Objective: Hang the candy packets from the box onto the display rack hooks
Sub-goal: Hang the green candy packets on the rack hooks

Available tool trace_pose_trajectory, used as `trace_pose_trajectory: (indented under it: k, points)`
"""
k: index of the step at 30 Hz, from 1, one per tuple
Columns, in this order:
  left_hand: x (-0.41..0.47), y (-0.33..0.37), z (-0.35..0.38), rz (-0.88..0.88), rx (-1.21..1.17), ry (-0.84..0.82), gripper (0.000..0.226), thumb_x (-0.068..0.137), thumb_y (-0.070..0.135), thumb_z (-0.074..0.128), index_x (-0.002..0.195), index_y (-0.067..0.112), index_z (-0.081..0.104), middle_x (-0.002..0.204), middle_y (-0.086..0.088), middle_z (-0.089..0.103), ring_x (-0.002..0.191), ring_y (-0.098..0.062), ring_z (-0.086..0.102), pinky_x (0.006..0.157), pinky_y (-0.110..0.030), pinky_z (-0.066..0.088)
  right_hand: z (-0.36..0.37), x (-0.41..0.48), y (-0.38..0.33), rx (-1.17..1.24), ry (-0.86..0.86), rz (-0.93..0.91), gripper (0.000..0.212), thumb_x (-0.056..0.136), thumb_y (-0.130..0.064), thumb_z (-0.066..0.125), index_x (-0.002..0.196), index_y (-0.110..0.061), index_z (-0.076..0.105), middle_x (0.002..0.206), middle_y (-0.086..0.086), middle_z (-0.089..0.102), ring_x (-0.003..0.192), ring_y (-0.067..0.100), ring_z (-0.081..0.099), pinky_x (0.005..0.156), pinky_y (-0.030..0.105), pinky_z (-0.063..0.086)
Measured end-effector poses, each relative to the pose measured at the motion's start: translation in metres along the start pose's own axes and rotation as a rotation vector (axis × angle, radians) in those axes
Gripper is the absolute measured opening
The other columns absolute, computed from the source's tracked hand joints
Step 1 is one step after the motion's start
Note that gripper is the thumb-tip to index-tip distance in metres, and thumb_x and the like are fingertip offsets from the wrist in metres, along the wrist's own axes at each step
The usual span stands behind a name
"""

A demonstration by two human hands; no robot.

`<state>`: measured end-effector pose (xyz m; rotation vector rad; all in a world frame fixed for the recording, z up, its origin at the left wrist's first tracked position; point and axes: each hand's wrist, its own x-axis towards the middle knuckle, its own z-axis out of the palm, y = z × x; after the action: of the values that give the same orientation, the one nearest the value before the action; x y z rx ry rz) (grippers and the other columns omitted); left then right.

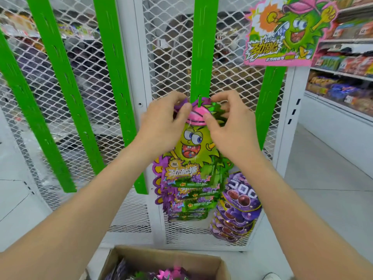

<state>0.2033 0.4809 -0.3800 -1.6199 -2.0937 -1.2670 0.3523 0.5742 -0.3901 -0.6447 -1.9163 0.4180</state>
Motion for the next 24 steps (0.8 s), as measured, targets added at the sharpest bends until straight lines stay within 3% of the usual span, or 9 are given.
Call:
trace_pose_trajectory:
  k: [3,6,8,12,15,16,18,21,24]
  points:
    - [-0.034,-0.011,0.011,0.159,0.333,0.22,0.052,0.101,0.034,0.061,0.15,0.022,0.048,0.146,-0.005,0.052,0.134,-0.032,0.047,0.11,-0.049,0.037,0.005,-0.024,0.006,-0.116,0.117,-0.094,0.036,0.087,-0.02,0.076,0.12,-0.019,0.062,0.117,-0.001,0.056,0.111,0.017,0.054,0.097,0.042,0.048]
    - [-0.077,-0.027,0.026,0.358,0.288,0.313,0.035,0.095,0.014,0.07,0.129,0.011,0.067,0.13,-0.013,0.059,0.121,-0.037,0.054,0.1,-0.046,0.043,0.01,-0.067,0.01,-0.114,0.051,-0.215,0.024,0.086,-0.012,0.067,0.11,-0.013,0.066,0.11,0.003,0.056,0.105,0.022,0.055,0.092,0.04,0.047]
    - [-0.112,-0.048,0.043,0.397,0.214,0.212,0.017,0.09,0.008,0.072,0.106,0.011,0.072,0.107,-0.008,0.064,0.1,-0.034,0.061,0.082,-0.044,0.047,0.017,-0.1,0.018,-0.12,-0.192,-0.248,0.017,0.085,-0.014,0.063,0.101,-0.015,0.067,0.096,0.0,0.061,0.093,0.022,0.059,0.083,0.042,0.05]
    - [-0.194,-0.108,0.088,0.136,0.16,-0.476,0.008,0.085,0.027,0.064,0.091,0.029,0.058,0.08,0.007,0.063,0.072,-0.023,0.062,0.064,-0.042,0.053,0.031,-0.159,0.039,-0.298,-0.917,-0.168,0.013,0.09,-0.03,0.058,0.097,-0.024,0.067,0.079,-0.006,0.066,0.082,0.024,0.068,0.07,0.041,0.057]
    - [-0.253,-0.146,0.122,-0.006,0.23,-1.121,0.01,0.094,0.04,0.062,0.098,0.031,0.066,0.098,0.007,0.07,0.09,-0.02,0.065,0.076,-0.029,0.049,0.04,-0.185,0.047,-0.466,-1.244,-0.217,0.023,0.095,-0.036,0.052,0.107,-0.023,0.066,0.099,0.008,0.067,0.098,0.034,0.067,0.077,0.045,0.059]
    - [-0.272,-0.156,0.131,-0.06,0.257,-1.262,0.024,0.095,0.045,0.067,0.113,0.028,0.068,0.116,0.002,0.071,0.105,-0.021,0.065,0.084,-0.027,0.048,0.042,-0.189,0.047,-0.495,-1.286,-0.229,0.024,0.096,-0.033,0.052,0.11,-0.02,0.066,0.104,0.011,0.066,0.101,0.036,0.067,0.079,0.046,0.059]
    - [-0.311,-0.177,0.147,-0.199,0.331,-1.513,0.091,0.083,0.066,0.077,0.155,0.018,0.046,0.158,-0.004,0.049,0.141,-0.025,0.05,0.112,-0.036,0.044,0.047,-0.193,0.049,-0.537,-1.336,-0.245,0.024,0.097,-0.029,0.053,0.11,-0.015,0.067,0.105,0.014,0.064,0.1,0.037,0.068,0.076,0.043,0.059]
    - [-0.358,-0.193,0.156,-0.127,0.5,-1.743,0.164,0.044,0.1,0.069,0.168,0.023,-0.005,0.177,-0.001,-0.004,0.162,-0.038,0.005,0.129,-0.061,0.017,0.055,-0.196,0.055,-0.563,-1.381,-0.28,0.015,0.099,-0.026,0.052,0.098,-0.013,0.06,0.084,0.009,0.05,0.094,0.038,0.066,0.068,0.039,0.055]
    - [-0.369,-0.188,0.16,-0.114,0.515,-1.709,0.16,0.053,0.081,0.086,0.168,0.021,-0.008,0.176,-0.008,-0.007,0.159,-0.049,0.006,0.127,-0.065,0.021,0.06,-0.199,0.06,-0.529,-1.44,-0.293,0.014,0.1,-0.028,0.053,0.092,-0.018,0.05,0.073,0.0,0.031,0.089,0.037,0.065,0.073,0.044,0.059]
